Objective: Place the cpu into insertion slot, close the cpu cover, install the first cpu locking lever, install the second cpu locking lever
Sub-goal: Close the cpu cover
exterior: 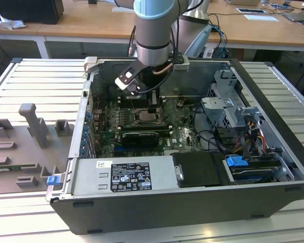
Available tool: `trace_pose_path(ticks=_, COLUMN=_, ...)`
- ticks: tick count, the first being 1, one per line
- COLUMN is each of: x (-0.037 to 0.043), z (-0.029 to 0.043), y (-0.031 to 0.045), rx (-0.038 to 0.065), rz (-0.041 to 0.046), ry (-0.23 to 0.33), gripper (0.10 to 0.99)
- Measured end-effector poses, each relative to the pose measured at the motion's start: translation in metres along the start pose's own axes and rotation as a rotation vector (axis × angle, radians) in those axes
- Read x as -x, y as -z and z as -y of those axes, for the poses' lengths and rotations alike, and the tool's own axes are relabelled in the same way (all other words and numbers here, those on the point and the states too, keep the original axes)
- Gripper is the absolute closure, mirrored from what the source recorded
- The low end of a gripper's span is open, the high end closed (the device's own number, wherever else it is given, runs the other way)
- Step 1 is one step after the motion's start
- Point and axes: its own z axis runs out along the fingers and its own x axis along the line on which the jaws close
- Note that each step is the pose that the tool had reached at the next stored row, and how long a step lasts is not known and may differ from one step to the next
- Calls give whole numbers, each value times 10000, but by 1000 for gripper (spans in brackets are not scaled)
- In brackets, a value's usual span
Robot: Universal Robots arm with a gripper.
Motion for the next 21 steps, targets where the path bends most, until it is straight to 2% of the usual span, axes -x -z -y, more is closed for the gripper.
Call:
trace_pose_path(ticks=5, x=-3, z=-7, y=95, rx=-30, rz=-2, ry=0, gripper=980)
trace_pose_path(ticks=12, x=-12, z=-28, y=435, rx=-36, rz=-1, ry=0, gripper=980)
trace_pose_path(ticks=13, x=-12, z=-32, y=463, rx=-37, rz=-1, ry=4, gripper=980)
trace_pose_path(ticks=16, x=-14, z=-79, y=480, rx=-48, rz=-1, ry=0, gripper=980)
trace_pose_path(ticks=17, x=-13, z=-168, y=476, rx=-81, rz=-1, ry=-1, gripper=980)
trace_pose_path(ticks=18, x=-13, z=-194, y=474, rx=-83, rz=0, ry=0, gripper=980)
trace_pose_path(ticks=21, x=-13, z=-234, y=466, rx=-87, rz=0, ry=-1, gripper=980)
